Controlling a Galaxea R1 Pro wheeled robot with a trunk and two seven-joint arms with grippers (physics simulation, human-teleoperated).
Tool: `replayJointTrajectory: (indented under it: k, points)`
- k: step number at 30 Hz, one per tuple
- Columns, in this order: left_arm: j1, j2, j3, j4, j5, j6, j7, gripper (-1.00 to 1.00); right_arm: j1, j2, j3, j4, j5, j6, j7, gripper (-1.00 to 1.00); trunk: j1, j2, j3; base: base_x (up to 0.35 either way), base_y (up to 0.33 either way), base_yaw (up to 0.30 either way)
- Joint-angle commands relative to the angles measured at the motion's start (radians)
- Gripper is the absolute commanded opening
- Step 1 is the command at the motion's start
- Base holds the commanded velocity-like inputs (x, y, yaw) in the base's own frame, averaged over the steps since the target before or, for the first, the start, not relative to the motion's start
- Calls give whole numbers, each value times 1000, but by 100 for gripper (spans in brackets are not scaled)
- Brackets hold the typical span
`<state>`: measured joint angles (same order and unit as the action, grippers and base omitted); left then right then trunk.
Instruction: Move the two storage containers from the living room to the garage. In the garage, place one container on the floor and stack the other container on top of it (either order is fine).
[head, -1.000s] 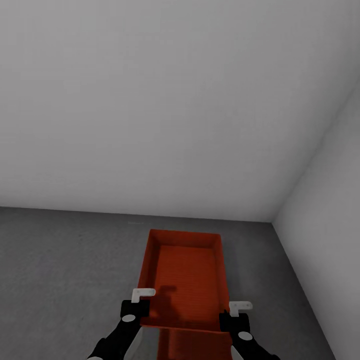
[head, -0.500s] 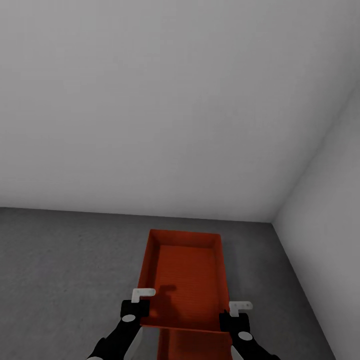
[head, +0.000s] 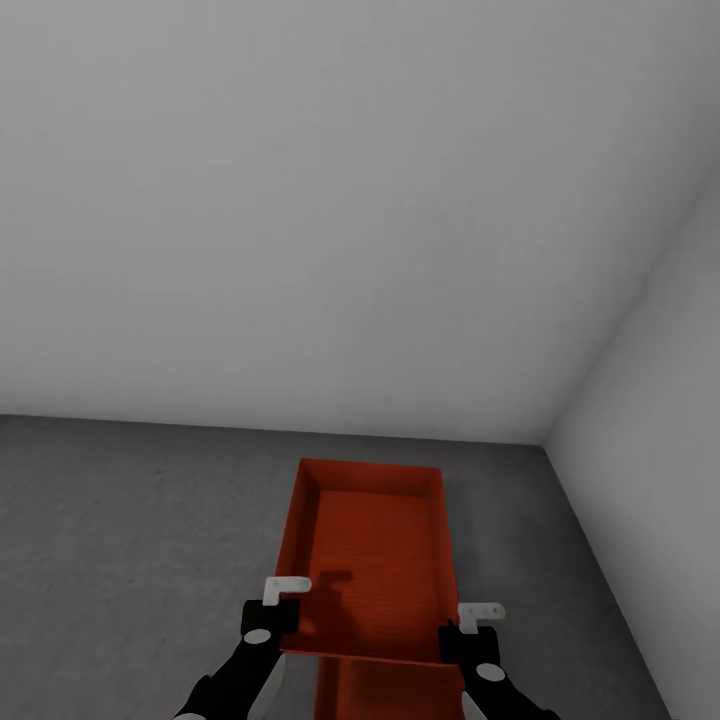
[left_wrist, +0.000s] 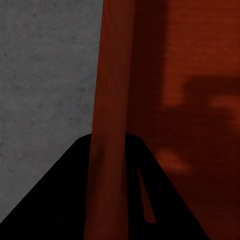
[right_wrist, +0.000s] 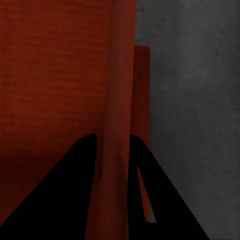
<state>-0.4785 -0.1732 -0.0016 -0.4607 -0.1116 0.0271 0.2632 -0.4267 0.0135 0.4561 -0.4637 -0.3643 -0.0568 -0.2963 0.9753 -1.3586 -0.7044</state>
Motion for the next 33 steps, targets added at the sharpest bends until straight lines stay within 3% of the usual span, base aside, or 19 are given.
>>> replayJointTrajectory:
  k: [1,19,33]
  points:
    - [-2,0,8,2,7,4,-28,-100,0,-18,11,86,4,-8,-20,-100,0,0,-1,0,0,-72]
    - [-2,0,8,2,7,4,-28,-100,0,-18,10,86,4,-7,-20,-100,0,0,-1,0,0,-191]
    - [-2,0,9,1,7,4,-27,-100,0,-18,12,86,4,-7,-20,-100,0,0,-1,0,0,-20]
